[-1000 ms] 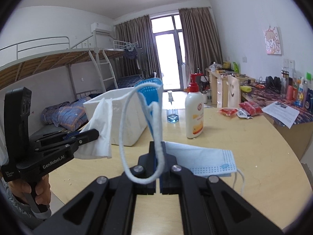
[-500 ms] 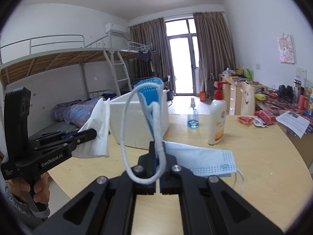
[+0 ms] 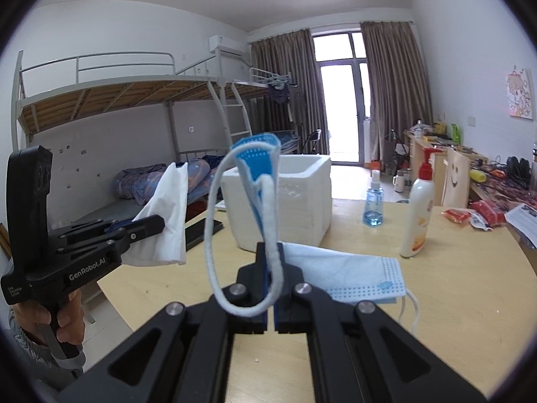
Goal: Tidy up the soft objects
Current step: 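Carry the tissues and mask with both tools over the white foam box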
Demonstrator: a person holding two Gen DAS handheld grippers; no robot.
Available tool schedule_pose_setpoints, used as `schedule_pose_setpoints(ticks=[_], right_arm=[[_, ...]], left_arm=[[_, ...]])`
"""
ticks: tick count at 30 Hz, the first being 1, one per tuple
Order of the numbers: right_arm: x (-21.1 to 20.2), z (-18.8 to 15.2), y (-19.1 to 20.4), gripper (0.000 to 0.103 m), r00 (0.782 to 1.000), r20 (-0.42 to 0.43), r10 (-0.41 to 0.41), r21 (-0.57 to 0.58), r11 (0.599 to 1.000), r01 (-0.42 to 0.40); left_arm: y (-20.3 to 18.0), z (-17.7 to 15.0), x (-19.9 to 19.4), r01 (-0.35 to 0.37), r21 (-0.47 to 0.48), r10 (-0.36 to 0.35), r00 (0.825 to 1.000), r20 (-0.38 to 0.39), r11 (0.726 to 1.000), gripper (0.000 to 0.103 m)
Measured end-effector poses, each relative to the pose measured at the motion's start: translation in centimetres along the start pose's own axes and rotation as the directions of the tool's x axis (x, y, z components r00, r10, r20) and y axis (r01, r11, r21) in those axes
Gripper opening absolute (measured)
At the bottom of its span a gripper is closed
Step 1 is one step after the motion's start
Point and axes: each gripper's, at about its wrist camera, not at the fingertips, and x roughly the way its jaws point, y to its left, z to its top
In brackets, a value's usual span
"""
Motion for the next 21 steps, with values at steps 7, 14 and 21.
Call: schedule_pose_setpoints(ticks=[7,14,21], right_arm=[[0.6,0.2,0.7,0.004,1.0,-0.001,0.027,-0.019,0.999,-0.027],[1.2,0.3,1.5,0.004,0.999,-0.012,0.049,-0.03,0.998,-0.05],[1.8,0.4,1.8,0.004,0.998,-0.019,0.065,-0.033,0.997,-0.066]], left_arm=[[1.5,-0.2,-0.7,-0.039,-0.022,0.039,0.999,0.009,0.999,0.009],[2.1,-0.4,-1.0,-0.052,-0.028,0.053,0.999,0.013,0.998,0.009],[1.9,-0.3,-0.6,-0.041,-0.026,0.041,0.999,0.002,0.999,0.009]])
